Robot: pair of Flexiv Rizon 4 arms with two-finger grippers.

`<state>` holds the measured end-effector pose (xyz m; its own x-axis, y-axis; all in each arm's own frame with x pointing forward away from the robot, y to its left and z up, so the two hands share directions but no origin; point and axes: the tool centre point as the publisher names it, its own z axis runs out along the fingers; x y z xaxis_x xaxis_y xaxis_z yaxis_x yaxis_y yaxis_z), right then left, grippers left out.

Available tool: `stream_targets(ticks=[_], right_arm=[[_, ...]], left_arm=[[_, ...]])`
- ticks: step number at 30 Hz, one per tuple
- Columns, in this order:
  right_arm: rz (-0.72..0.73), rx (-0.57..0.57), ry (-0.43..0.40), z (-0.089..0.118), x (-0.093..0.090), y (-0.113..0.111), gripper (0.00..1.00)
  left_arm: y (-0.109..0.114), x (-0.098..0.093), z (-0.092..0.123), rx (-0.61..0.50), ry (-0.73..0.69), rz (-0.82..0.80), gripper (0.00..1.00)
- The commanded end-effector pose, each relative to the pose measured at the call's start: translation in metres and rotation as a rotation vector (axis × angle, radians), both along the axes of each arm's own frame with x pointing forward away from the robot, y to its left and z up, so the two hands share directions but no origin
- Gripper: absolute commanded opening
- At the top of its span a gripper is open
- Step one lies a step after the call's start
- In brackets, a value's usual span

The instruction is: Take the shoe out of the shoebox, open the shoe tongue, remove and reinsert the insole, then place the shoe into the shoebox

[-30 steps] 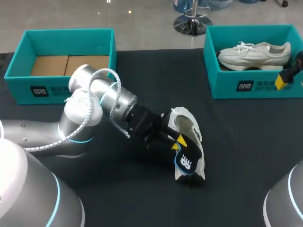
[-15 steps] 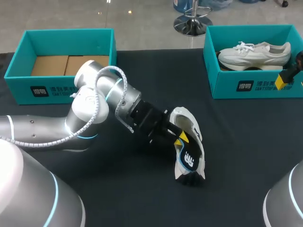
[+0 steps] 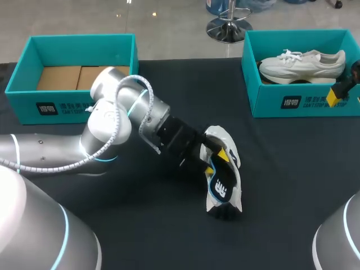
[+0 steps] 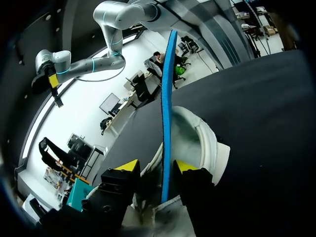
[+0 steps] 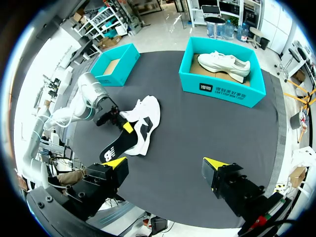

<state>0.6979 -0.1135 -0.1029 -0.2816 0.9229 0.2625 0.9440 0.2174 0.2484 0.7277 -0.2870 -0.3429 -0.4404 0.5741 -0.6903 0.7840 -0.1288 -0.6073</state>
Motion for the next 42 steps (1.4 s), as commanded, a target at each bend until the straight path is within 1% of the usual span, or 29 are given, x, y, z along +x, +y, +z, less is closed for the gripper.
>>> stream_targets(ticks=[1,7,10,13,16,18,19,21,26,32,36,42], right_arm=[[0.001,-0.001,0.005,0.000,0.002,0.000,1.00],[0.001,-0.001,0.005,0.000,0.002,0.000,1.00],[0.001,-0.001,0.005,0.000,0.002,0.000,1.00],[0.001,-0.001,0.005,0.000,0.002,0.000,1.00],[0.001,-0.001,0.005,0.000,0.002,0.000,1.00],[0.001,-0.001,0.005,0.000,0.002,0.000,1.00],[0.001,-0.001,0.005,0.000,0.002,0.000,1.00],[0.001,-0.001,0.005,0.000,0.002,0.000,1.00],[0.001,-0.001,0.005,0.000,0.002,0.000,1.00],[0.001,-0.001,0.005,0.000,0.002,0.000,1.00],[0.001,-0.001,0.005,0.000,0.002,0.000,1.00],[0.001,-0.001,0.005,0.000,0.002,0.000,1.00]], left_arm=[[0.004,-0.002,0.003,0.003,-0.007,-0.001,0.54],[0.006,-0.008,0.007,0.000,-0.004,-0.006,0.51],[0.007,-0.011,0.010,-0.002,-0.003,-0.010,0.47],[0.008,-0.013,0.012,-0.004,0.000,-0.010,0.47],[0.008,-0.015,0.015,-0.004,0.000,-0.010,0.45],[0.007,-0.017,0.017,-0.005,0.000,-0.009,0.35],[0.007,-0.017,0.017,-0.006,0.001,-0.008,0.27],[0.006,-0.019,0.018,-0.006,-0.001,-0.010,0.00],[0.005,-0.022,0.014,0.007,-0.005,-0.022,0.00],[0.008,-0.021,0.007,0.018,-0.002,-0.018,0.00],[0.010,-0.017,0.004,0.025,-0.012,-0.014,0.00],[0.009,-0.005,-0.009,0.042,-0.051,-0.007,0.00]])
